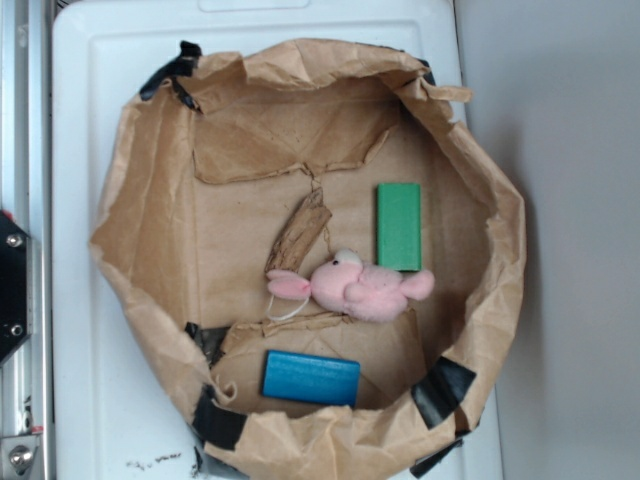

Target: Grab the wood chip.

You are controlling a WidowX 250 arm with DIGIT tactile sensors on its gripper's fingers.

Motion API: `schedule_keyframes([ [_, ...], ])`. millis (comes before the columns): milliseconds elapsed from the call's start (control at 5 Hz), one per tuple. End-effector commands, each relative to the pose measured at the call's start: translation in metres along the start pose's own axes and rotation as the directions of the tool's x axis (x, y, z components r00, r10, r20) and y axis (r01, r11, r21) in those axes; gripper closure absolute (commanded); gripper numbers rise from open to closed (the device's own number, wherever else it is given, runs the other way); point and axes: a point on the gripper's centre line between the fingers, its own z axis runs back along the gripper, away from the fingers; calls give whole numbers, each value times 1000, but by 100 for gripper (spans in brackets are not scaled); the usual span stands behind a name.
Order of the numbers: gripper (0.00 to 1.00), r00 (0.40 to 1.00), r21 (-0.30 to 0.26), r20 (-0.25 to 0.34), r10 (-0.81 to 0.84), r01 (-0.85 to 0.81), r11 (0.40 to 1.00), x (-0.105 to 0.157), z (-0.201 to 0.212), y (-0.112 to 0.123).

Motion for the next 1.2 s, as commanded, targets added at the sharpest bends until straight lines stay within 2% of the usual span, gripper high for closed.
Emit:
schedule_keyframes([
  [0,0,1000,0,0,0,0,1000,0,0,0],
  [200,0,998,-38,30,62,-61,997,24,1,-13],
  [400,0,992,-5,18,127,-126,992,29,-13,-13],
  [600,0,986,22,17,165,-165,986,37,-35,-5],
  [800,0,975,7,3,222,-222,975,47,-69,15],
  [1000,0,961,25,-24,277,-277,961,76,-94,27],
])
